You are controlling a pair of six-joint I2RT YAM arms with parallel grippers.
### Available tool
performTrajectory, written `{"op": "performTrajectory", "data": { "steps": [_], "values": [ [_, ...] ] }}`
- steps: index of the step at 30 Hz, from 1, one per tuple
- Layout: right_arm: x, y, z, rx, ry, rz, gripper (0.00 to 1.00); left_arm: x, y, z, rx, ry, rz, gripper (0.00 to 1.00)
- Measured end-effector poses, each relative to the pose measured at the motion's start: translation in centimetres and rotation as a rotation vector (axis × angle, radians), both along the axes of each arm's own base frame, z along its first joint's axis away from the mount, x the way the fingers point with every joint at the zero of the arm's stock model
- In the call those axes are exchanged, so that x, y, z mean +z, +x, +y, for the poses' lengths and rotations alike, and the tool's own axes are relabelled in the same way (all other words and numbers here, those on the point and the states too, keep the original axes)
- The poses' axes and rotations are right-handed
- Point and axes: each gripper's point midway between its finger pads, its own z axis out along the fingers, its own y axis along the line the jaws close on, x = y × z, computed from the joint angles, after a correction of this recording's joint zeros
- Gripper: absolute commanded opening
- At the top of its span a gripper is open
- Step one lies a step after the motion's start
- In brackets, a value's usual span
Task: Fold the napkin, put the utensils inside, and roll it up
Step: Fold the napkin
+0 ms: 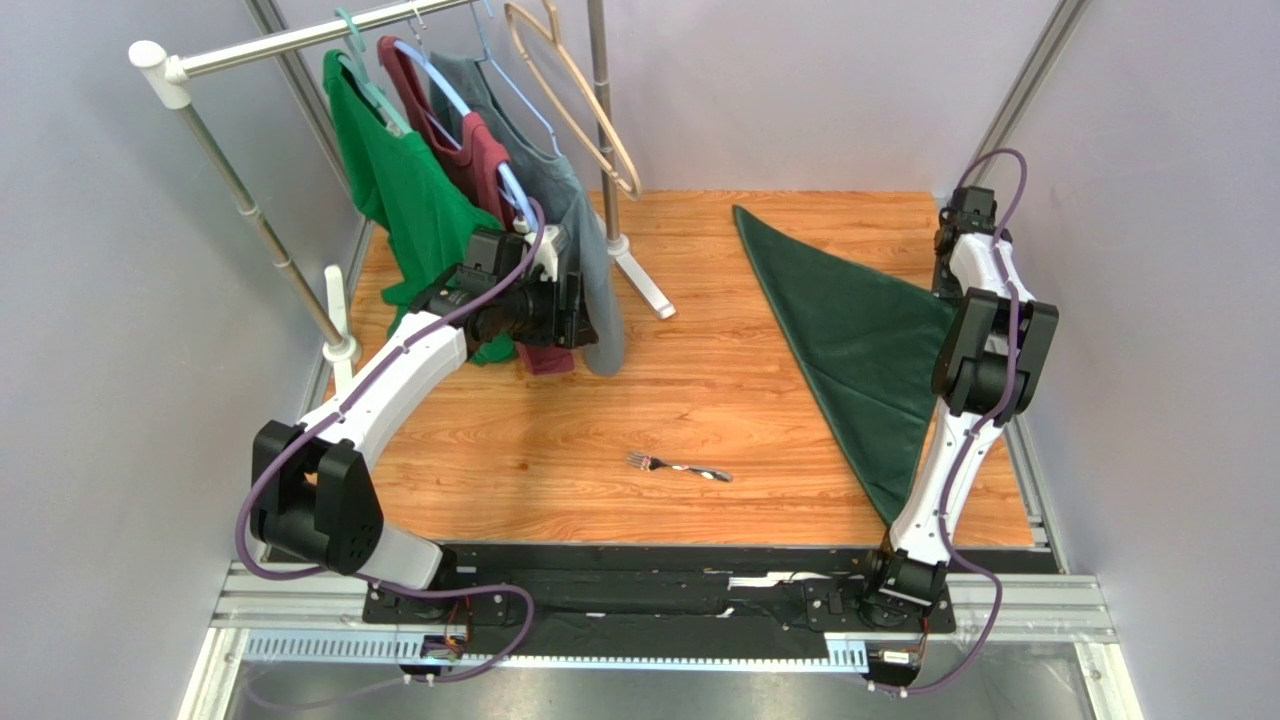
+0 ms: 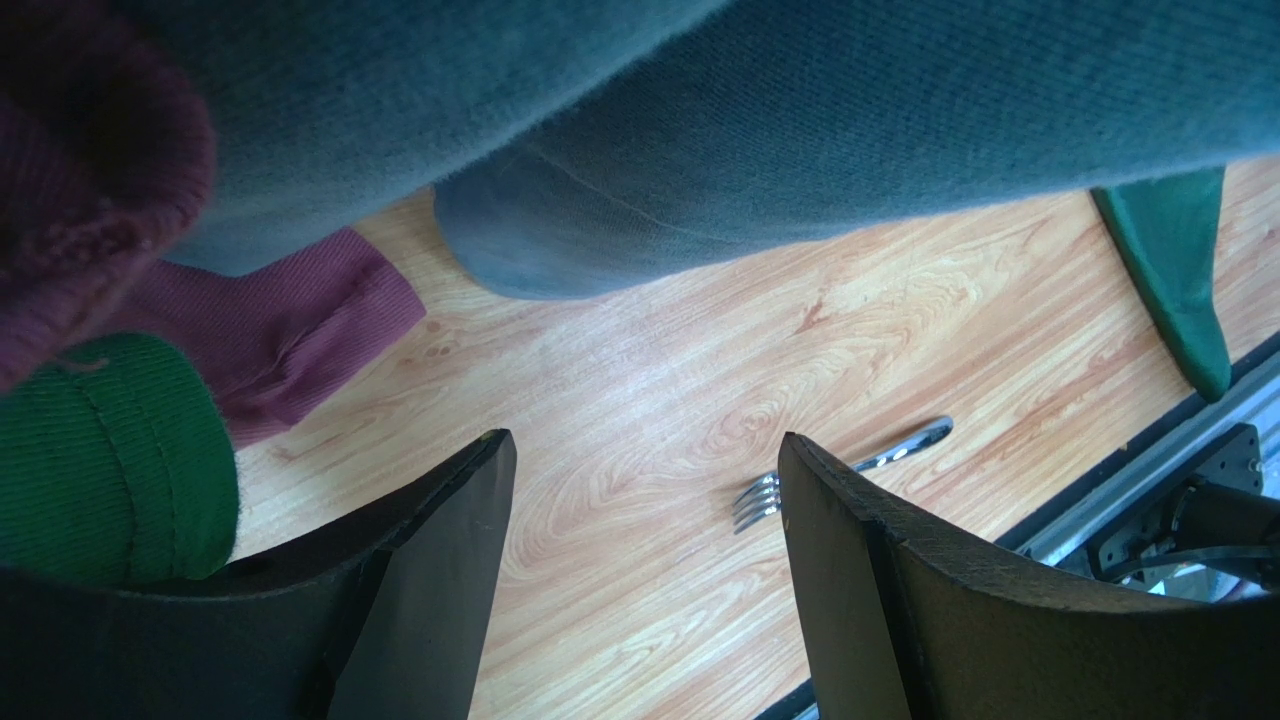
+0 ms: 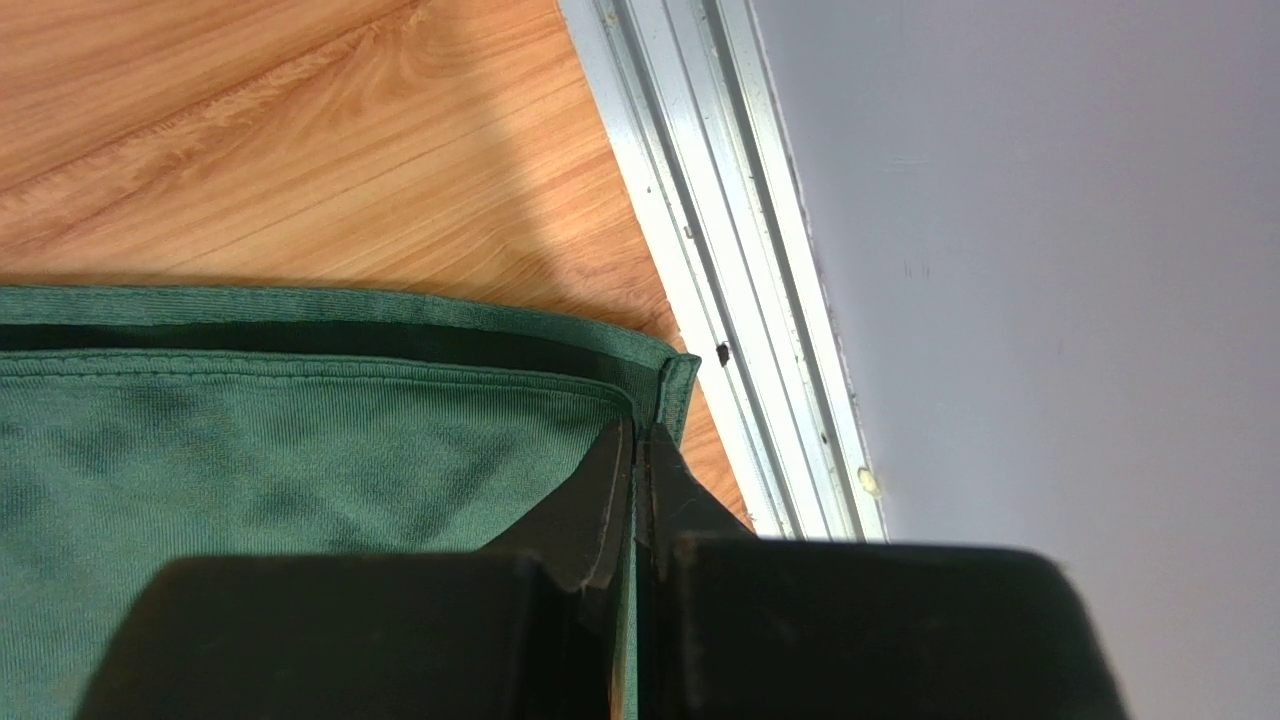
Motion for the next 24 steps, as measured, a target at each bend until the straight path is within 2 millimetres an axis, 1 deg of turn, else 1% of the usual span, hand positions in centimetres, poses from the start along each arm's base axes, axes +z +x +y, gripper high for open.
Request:
{"op": "performTrajectory", "data": {
  "steps": [7, 9, 11, 12, 14, 15, 16, 17, 21, 24],
  "values": [
    [0.4, 0.0, -0.5, -0.016, -0.018, -0.003, 0.00, 0.0, 0.0, 0.0, -0.001, -0.001, 0.000, 0.74],
    [0.4, 0.0, -0.5, -0.020, -0.021, -0.005, 0.07, 0.0, 0.0, 0.0, -0.002, -0.002, 0.001, 0.74],
    [0.5, 0.0, -0.6, -0.025, -0.023, -0.005, 0.11, 0.0, 0.0, 0.0, -0.002, -0.002, 0.001, 0.74],
    [0.5, 0.0, -0.7, -0.028, -0.024, -0.005, 0.18, 0.0, 0.0, 0.0, -0.002, -0.002, 0.001, 0.75],
    [0.6, -0.1, -0.7, -0.033, -0.023, -0.005, 0.28, 0.0, 0.0, 0.0, -0.002, -0.002, 0.001, 0.75],
    [0.6, -0.1, -0.6, -0.037, -0.020, -0.006, 0.39, 0.0, 0.0, 0.0, -0.002, -0.002, 0.001, 0.76],
    [0.6, -0.1, -0.6, -0.039, -0.018, -0.007, 0.46, 0.0, 0.0, 0.0, -0.002, -0.002, 0.001, 0.76],
    [0.6, -0.1, -0.6, -0.043, -0.013, -0.010, 0.49, 0.0, 0.0, 0.0, -0.002, -0.002, 0.001, 0.76],
    [0.5, 0.0, -0.1, -0.036, 0.012, -0.018, 0.50, 0.0, 0.0, 0.0, -0.002, -0.002, 0.001, 0.76],
    [1.2, 0.0, 0.5, -0.025, 0.039, -0.039, 0.49, 0.0, 0.0, 0.0, -0.001, -0.002, 0.000, 0.76]
  ]
}}
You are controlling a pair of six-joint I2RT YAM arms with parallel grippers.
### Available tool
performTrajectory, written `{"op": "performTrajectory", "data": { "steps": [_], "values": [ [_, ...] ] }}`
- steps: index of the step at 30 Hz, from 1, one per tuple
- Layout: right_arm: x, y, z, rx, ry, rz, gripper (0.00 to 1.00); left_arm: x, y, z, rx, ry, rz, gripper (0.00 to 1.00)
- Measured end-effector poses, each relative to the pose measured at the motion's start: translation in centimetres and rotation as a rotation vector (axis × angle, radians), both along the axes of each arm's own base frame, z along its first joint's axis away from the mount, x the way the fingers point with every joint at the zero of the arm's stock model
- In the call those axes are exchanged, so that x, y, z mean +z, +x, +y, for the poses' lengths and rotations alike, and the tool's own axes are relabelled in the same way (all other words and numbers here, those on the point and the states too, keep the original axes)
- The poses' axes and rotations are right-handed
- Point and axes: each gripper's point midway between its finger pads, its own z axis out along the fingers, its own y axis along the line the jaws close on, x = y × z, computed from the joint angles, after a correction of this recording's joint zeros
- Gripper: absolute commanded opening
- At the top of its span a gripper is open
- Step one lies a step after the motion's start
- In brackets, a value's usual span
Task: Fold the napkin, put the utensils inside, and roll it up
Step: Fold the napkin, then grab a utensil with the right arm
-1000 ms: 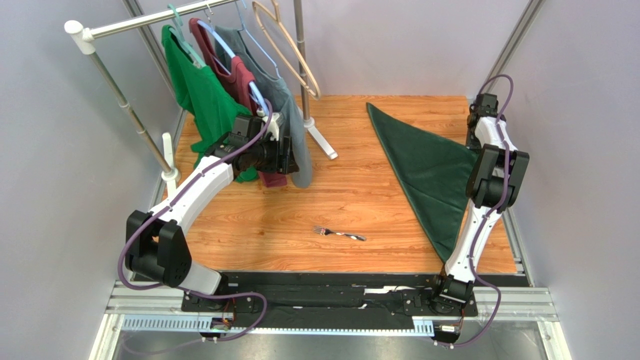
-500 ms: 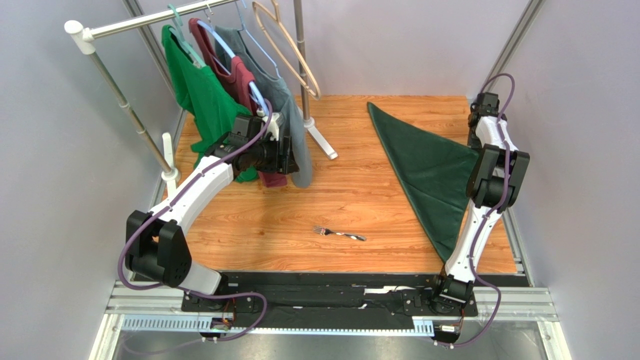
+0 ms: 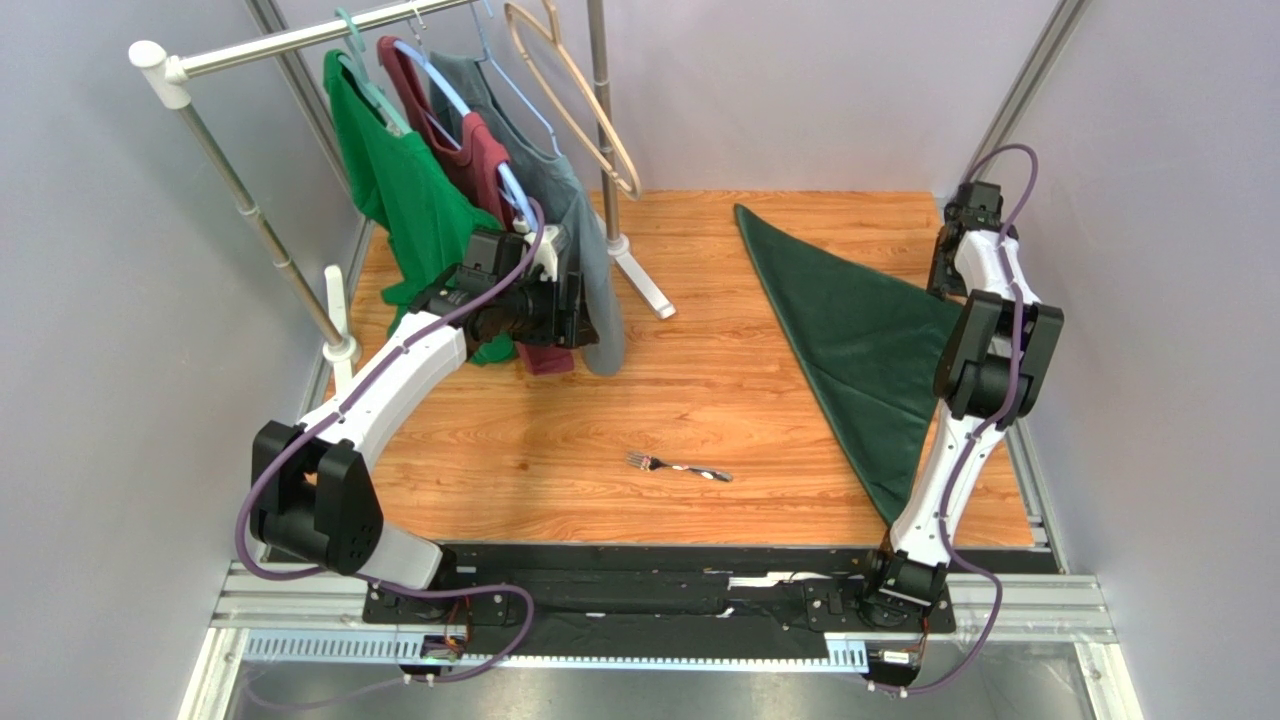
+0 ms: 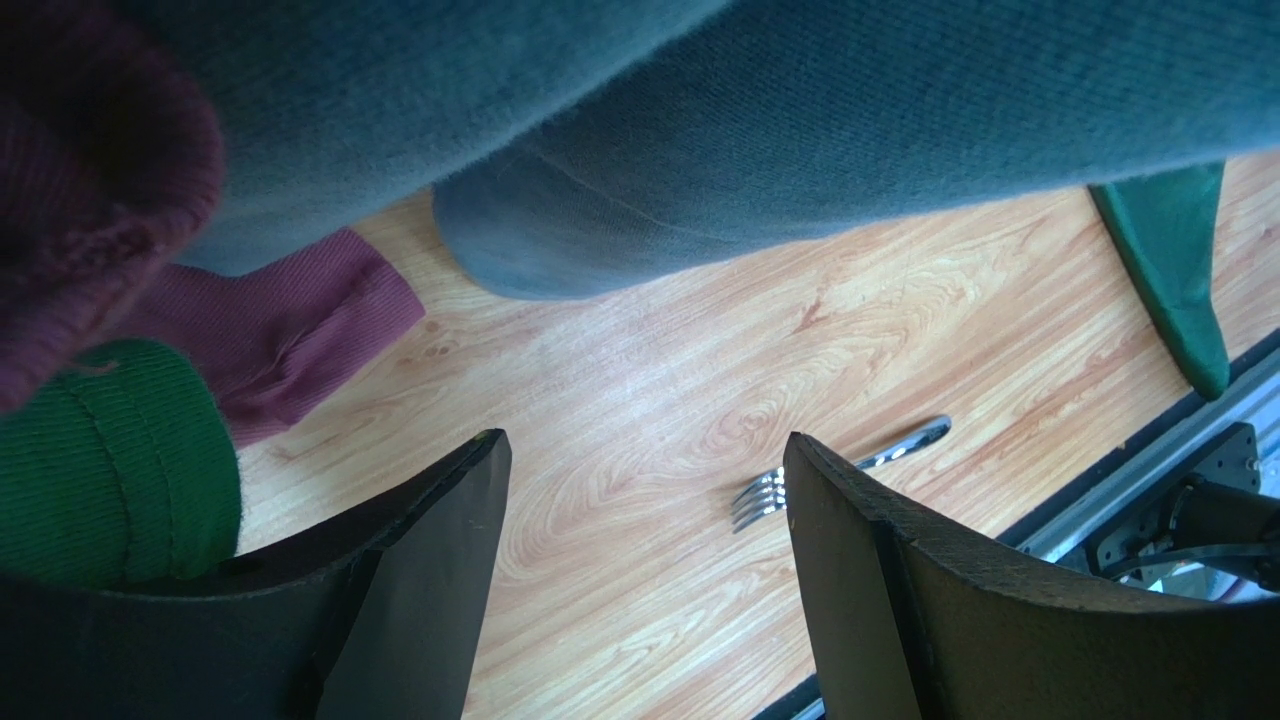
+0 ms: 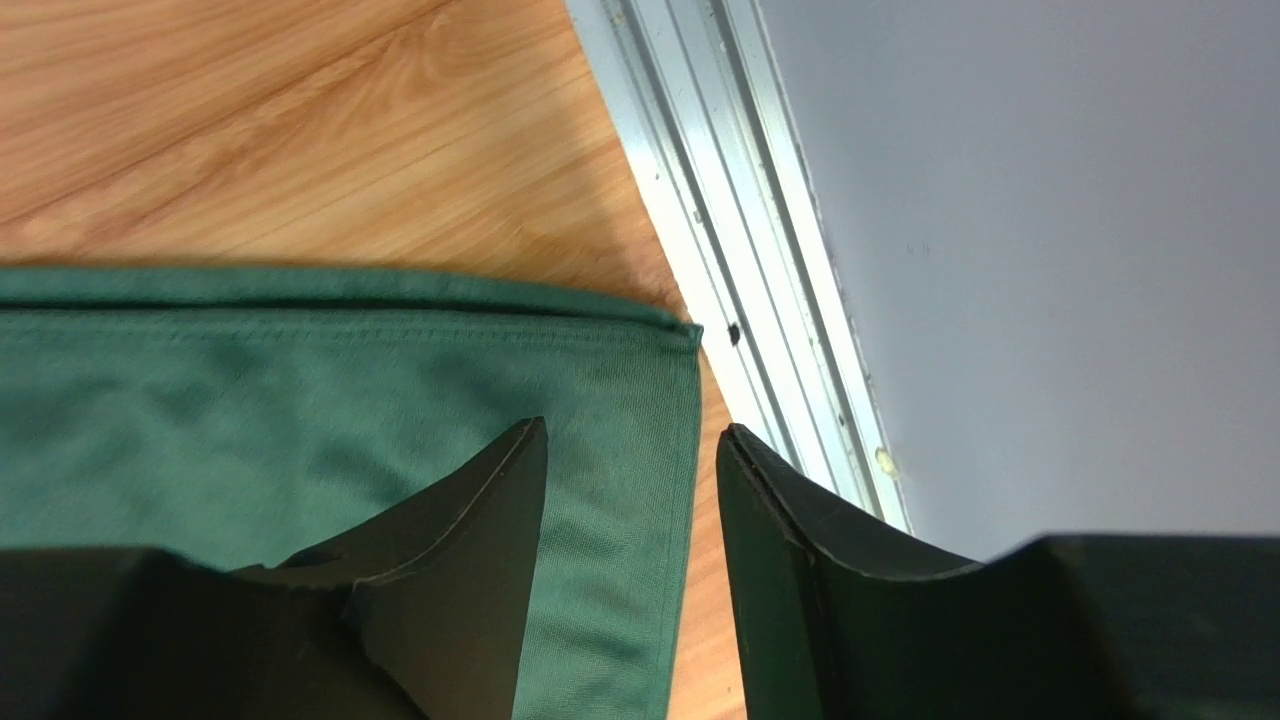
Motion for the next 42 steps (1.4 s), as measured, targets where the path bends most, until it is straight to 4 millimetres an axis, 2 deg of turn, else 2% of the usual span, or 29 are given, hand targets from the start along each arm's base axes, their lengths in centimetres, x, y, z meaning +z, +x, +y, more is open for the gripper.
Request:
{"op": "performTrajectory", "data": {
  "steps": [4, 6, 8, 11, 15, 17, 20, 23, 27, 31, 33, 36, 42],
  "values": [
    [2.5, -0.7, 2.0, 0.040, 0.039, -0.051, 0.47, 0.3, 0.0, 0.0, 0.000, -0.003, -0.007, 0.76],
    [4.3, -1.5, 4.1, 0.076, 0.055, -0.079, 0.47, 0.5, -0.1, 0.0, 0.000, -0.005, -0.012, 0.76],
    [6.0, -1.8, 7.4, 0.133, 0.066, -0.121, 0.46, 0.8, -0.1, 0.1, 0.000, -0.008, -0.022, 0.76],
    [8.0, -1.9, 15.7, 0.300, 0.111, -0.184, 0.46, 1.4, -0.4, 0.1, 0.000, -0.013, -0.037, 0.76],
    [8.6, -2.8, 26.7, 0.542, 0.187, -0.213, 0.45, 2.1, -0.8, 0.3, 0.001, -0.022, -0.062, 0.76],
    [8.3, -4.2, 31.5, 0.650, 0.254, -0.205, 0.45, 2.7, -0.9, 0.4, 0.002, -0.027, -0.078, 0.76],
    [7.8, -6.8, 35.6, 0.755, 0.337, -0.199, 0.43, 3.5, -1.1, 0.5, 0.004, -0.035, -0.101, 0.76],
    [7.2, -10.7, 39.0, 0.853, 0.383, -0.192, 0.43, 4.2, -1.2, 0.7, 0.009, -0.039, -0.122, 0.76],
    [5.8, -17.2, 44.5, 1.041, 0.451, -0.197, 0.41, 5.1, -1.4, 1.1, 0.013, -0.040, -0.151, 0.77],
    [3.5, -22.8, 48.1, 1.202, 0.461, -0.123, 0.40, 5.9, -1.6, 1.4, 0.007, -0.040, -0.185, 0.77],
    [2.5, -24.7, 49.0, 1.257, 0.460, -0.094, 0.40, 6.3, -1.8, 1.5, 0.002, -0.042, -0.198, 0.77],
    [1.3, -26.1, 49.2, 1.308, 0.442, -0.061, 0.40, 6.9, -2.0, 1.8, -0.002, -0.042, -0.217, 0.77],
    [0.3, -27.2, 49.9, 1.394, 0.396, -0.032, 0.41, 8.0, -2.4, 2.2, 0.003, -0.049, -0.254, 0.77]
  ]
}}
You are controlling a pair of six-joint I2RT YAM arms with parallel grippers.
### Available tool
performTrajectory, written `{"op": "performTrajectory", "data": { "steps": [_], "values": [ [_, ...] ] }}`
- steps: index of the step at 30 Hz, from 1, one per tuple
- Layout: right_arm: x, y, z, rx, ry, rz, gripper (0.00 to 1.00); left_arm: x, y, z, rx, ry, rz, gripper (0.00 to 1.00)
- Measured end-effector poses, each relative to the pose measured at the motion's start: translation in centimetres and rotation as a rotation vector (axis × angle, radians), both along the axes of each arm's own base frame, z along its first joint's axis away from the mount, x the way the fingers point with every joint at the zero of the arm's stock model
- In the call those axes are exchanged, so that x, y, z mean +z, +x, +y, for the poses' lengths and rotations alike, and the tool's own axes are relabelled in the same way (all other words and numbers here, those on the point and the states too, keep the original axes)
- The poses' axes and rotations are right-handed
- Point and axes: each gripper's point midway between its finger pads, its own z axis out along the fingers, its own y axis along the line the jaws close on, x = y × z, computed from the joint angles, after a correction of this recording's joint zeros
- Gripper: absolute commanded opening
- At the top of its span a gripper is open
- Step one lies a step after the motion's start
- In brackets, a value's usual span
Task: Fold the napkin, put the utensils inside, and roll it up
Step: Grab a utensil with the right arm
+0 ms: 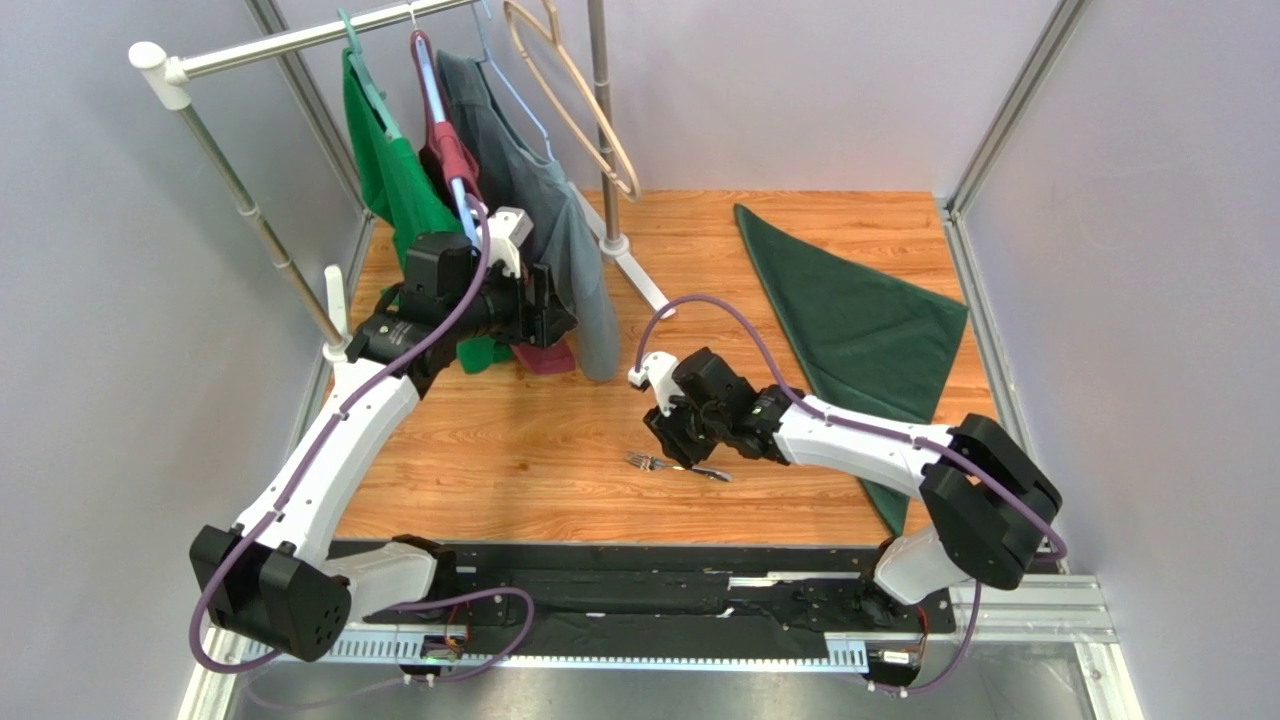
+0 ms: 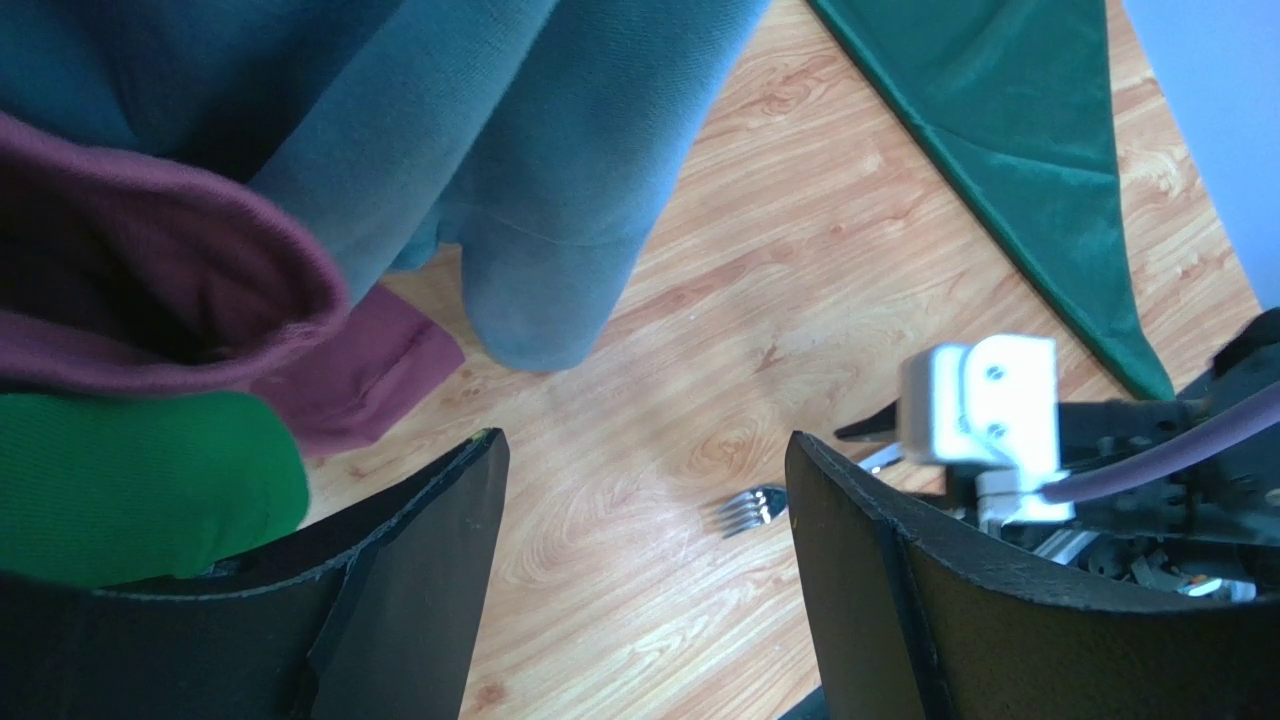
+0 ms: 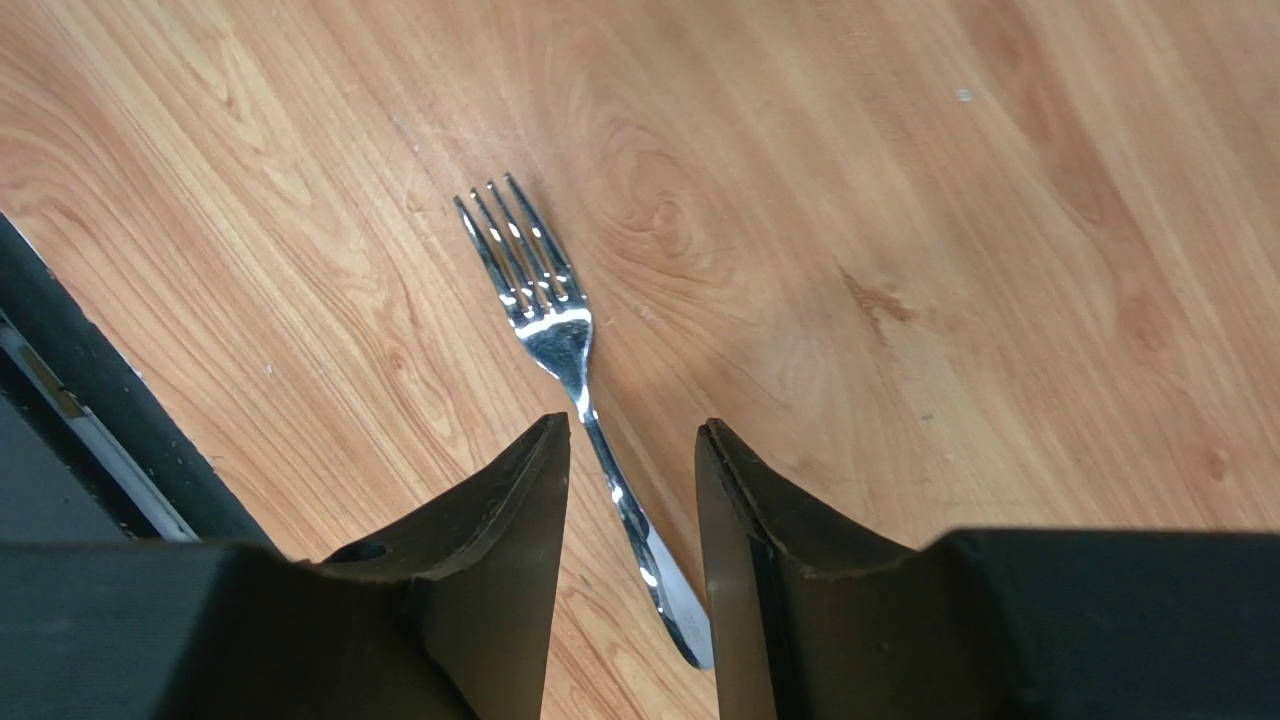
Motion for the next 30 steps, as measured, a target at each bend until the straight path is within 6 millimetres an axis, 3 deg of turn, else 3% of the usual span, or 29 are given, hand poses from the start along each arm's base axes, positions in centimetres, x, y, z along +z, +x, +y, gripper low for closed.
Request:
{"op": "performTrajectory", "data": {
  "steps": [7, 18, 30],
  "values": [
    [-3.1, -1.9, 0.4, 0.084, -0.107, 0.021, 0.41, 1.0, -0.5, 0.1, -0.007, -0.012, -0.028, 0.77],
    [-4.4, -2.1, -0.1, 0.087, -0.184, -0.008, 0.35, 1.0, -0.7, -0.1, -0.020, -0.019, -0.027, 0.77],
    [-4.9, -2.0, -0.8, 0.067, -0.233, -0.012, 0.08, 0.9, -0.7, -0.2, -0.023, -0.022, -0.027, 0.77]
  ]
}}
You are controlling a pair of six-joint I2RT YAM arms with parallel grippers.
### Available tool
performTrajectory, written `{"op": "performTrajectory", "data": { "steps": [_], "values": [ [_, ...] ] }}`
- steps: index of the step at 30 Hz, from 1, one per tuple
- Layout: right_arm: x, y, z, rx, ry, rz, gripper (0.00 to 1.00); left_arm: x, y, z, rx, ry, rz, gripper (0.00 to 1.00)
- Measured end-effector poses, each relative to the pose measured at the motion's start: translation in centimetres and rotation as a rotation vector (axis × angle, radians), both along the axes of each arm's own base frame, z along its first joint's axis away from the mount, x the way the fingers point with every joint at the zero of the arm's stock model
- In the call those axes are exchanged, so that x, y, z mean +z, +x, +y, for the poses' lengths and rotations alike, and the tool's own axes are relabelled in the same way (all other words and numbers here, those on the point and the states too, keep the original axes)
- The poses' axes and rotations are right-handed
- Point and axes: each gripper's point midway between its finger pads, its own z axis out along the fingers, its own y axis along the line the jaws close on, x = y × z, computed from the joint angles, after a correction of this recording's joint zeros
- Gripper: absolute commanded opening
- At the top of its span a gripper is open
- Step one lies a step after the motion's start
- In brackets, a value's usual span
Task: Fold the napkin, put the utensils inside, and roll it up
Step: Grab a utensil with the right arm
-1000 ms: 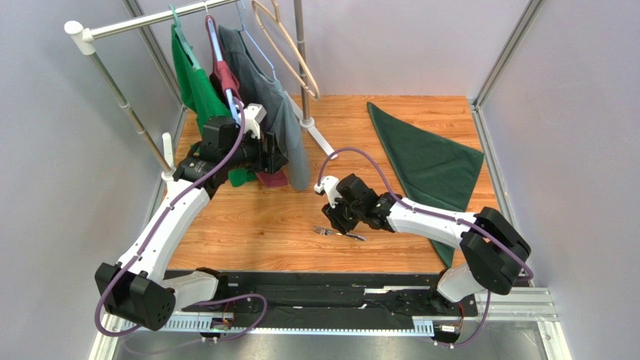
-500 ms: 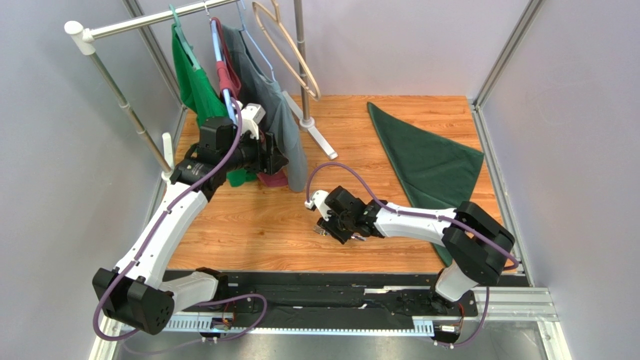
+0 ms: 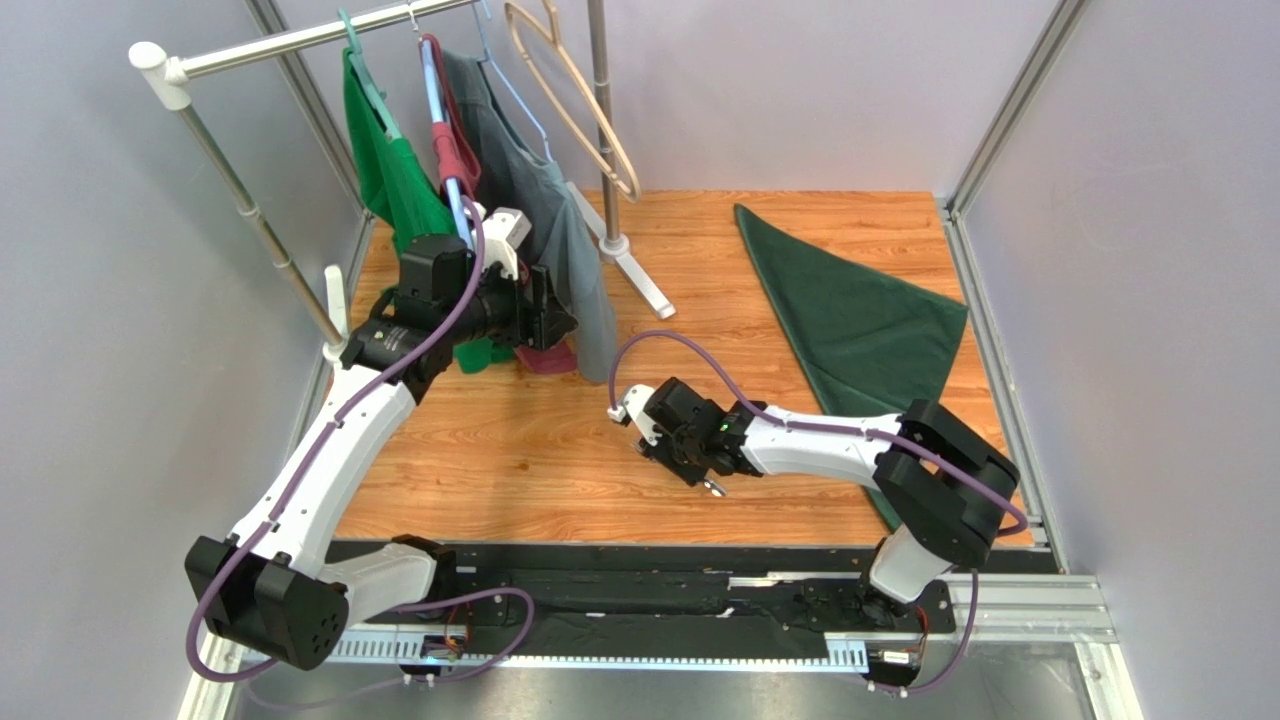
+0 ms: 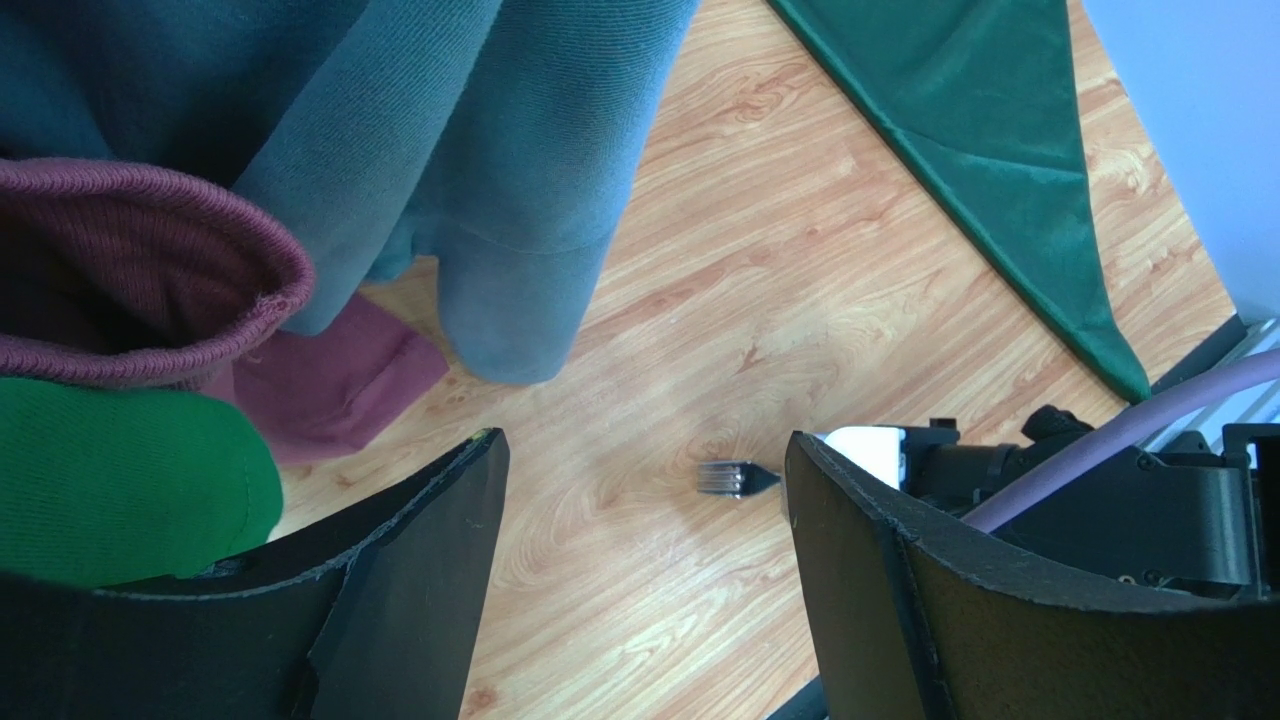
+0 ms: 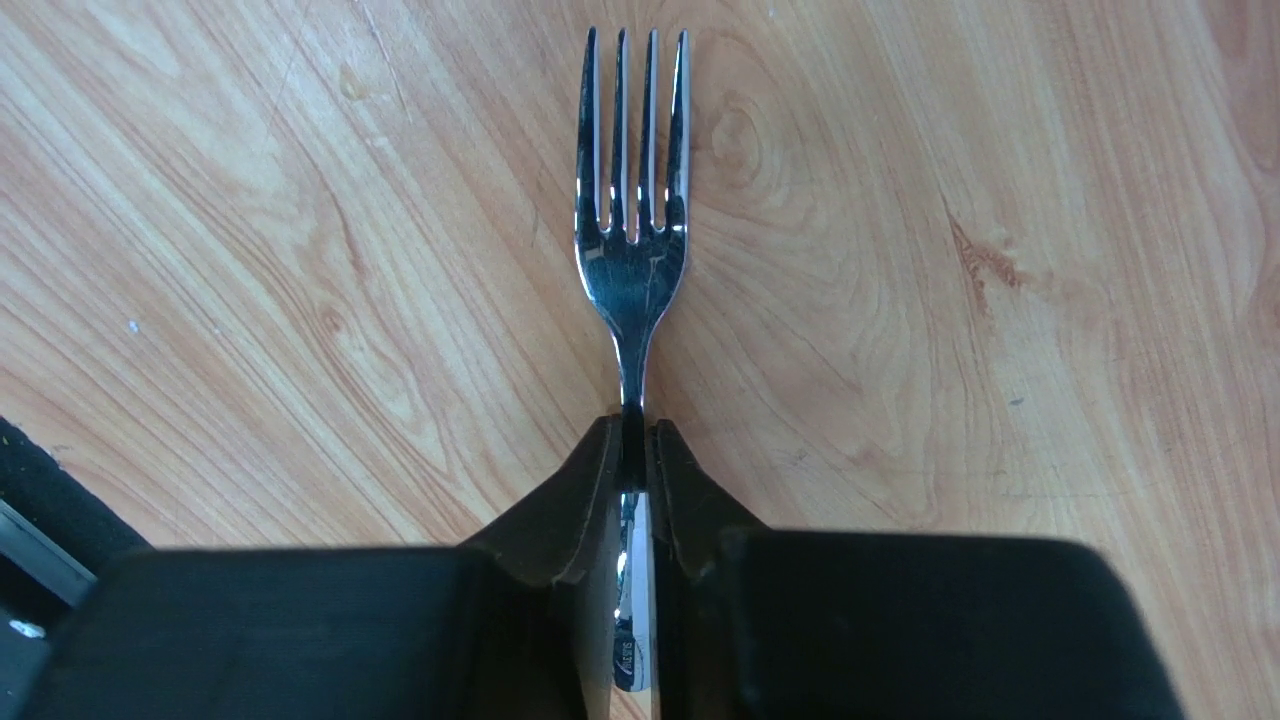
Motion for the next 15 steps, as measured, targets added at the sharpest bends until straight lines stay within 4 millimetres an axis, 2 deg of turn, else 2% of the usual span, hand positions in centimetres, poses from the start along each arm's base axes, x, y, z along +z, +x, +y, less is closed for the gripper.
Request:
{"op": "performTrajectory", "data": {
  "steps": [1, 3, 11, 15],
  "values": [
    [0.0, 0.1, 0.1, -0.001, -0.003, 0.003, 0.03, 0.0, 0.0, 0.0, 0.000, 0.000, 0.000, 0.77],
    [0.0, 0.2, 0.3, -0.001, -0.008, 0.006, 0.00, 0.0, 0.0, 0.0, 0.000, 0.000, 0.000, 0.77],
    [0.1, 0.5, 0.5, -0.040, -0.017, 0.015, 0.00, 0.0, 0.0, 0.0, 0.001, 0.000, 0.000, 0.77],
    [0.5, 0.7, -0.9, -0.115, -0.058, 0.030, 0.00, 0.0, 0.0, 0.0, 0.001, 0.000, 0.001, 0.77]
  ]
}}
